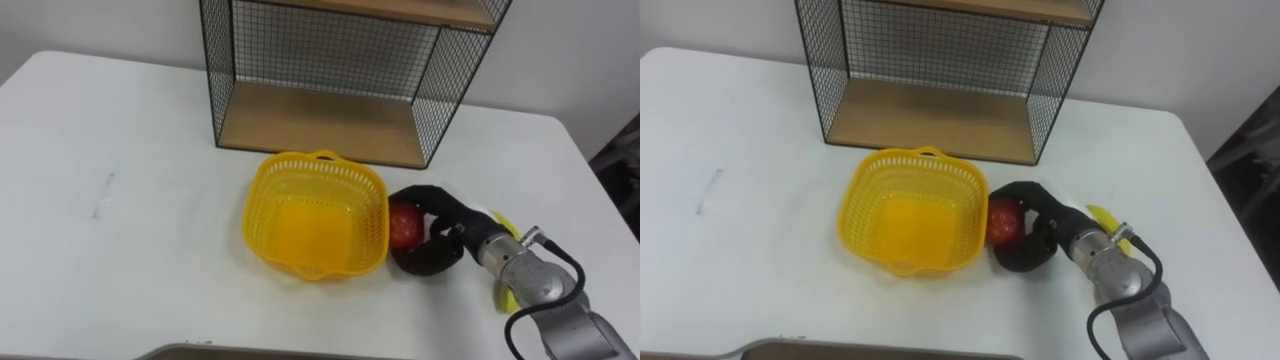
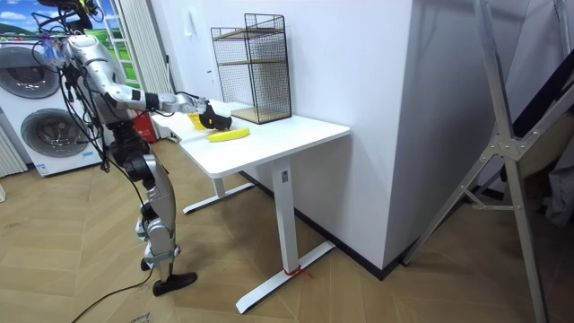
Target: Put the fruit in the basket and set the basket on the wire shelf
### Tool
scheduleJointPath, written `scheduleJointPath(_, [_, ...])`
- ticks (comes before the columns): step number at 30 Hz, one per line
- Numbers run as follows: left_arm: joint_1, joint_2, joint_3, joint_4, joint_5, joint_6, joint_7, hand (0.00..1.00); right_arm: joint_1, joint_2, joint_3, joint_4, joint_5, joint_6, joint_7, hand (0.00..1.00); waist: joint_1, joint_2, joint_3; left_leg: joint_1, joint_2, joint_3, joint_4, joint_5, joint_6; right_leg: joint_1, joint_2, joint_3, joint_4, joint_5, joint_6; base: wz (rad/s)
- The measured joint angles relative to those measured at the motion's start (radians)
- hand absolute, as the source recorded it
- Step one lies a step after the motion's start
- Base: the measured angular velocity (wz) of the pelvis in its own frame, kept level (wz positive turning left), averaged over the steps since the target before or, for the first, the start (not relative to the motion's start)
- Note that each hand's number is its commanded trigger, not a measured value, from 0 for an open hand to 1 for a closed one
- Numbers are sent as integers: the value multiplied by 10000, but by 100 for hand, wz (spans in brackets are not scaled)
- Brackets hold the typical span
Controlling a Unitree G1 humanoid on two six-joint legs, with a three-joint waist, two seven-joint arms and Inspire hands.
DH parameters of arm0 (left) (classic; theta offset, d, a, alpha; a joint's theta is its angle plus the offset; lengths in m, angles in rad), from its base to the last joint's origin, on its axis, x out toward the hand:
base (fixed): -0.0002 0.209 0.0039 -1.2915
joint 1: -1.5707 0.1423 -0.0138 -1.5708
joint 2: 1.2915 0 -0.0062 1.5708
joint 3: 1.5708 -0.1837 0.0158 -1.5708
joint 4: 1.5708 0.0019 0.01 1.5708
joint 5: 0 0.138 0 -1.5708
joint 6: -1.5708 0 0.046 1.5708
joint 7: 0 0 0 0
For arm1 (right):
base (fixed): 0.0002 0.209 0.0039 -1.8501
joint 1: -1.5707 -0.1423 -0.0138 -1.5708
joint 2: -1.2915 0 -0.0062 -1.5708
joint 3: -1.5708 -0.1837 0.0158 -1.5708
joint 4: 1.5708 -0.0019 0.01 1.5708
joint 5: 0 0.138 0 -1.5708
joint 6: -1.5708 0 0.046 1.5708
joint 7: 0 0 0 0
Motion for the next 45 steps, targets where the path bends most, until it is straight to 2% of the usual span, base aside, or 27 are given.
scheduleJointPath(4, [1, -43, 6, 94, 14, 6, 16, 0, 0, 42, -25, 234, 145, -27, -119, 100, -18, 26, -25, 19, -3, -2, 10, 0, 0, 2, -7, -6, 33, 1, -2, 0])
scheduleJointPath(8, [23, -100, 12, 280, 20, 21, 17, 0, 26, 167, -131, 366, 265, -31, -147, 100, -78, 128, -119, 39, -13, -2, 17, 1, 1, 20, -24, -10, 46, 1, -1, 0])
scheduleJointPath(12, [131, -140, 46, 280, 17, 143, 9, 0, 317, 490, -451, 547, 546, -209, -378, 100, -147, 210, -148, 120, -14, -4, 82, 1, 2, 150, -46, -44, -20, -1, 2, 1])
scheduleJointPath(15, [162, -143, 97, 276, 16, 143, -5, 0, 322, 637, -507, 679, 870, -212, -517, 100, -206, 215, -144, 117, -11, -7, 88, 1, 2, 162, -47, -64, -36, -3, 4, 0])
scheduleJointPath(20, [195, -146, 106, 276, 8, 133, -3, 0, 322, 641, -515, 1079, 1723, -466, -604, 100, -296, 226, -141, 132, -24, -42, 100, 1, 2, 184, -45, -65, -53, -3, 5, 0])
scheduleJointPath(22, [253, -185, 206, 270, 15, 104, -6, 0, 336, 639, -613, 1097, 2232, -449, -511, 100, -328, 242, -130, 126, -29, -44, 132, 1, 2, 186, -42, -60, -50, -2, 5, 0])
scheduleJointPath(27, [308, -443, 1095, 276, 263, 99, -29, 0, 695, 641, -1028, 1037, 3446, -416, -287, 100, -324, 356, -77, 69, -27, 3, 167, 0, 2, 145, -40, -25, -54, -4, 13, -1])
scheduleJointPath(33, [370, -518, 1587, 305, 317, 126, -27, 0, 1010, 622, -1475, 1101, 4718, -184, -85, 100, -326, 410, -91, 81, -21, 48, 164, 0, 2, 131, -42, 4, -43, -6, 15, -1])
scheduleJointPath(43, [335, -566, 1569, 327, 316, 121, 15, 0, 1117, 622, -1594, 1105, 5889, -105, -356, 100, -330, 425, -103, 96, -15, 90, 168, 0, 2, 68, -38, 8, -42, -6, 15, 0])
scheduleJointPath(45, [352, -608, 1572, 382, 316, 122, 21, 0, 1117, 624, -1596, 1031, 5938, -105, -427, 100, -331, 489, -118, 95, -12, 105, 164, 0, 2, 73, -34, 23, -41, -6, 14, 0])
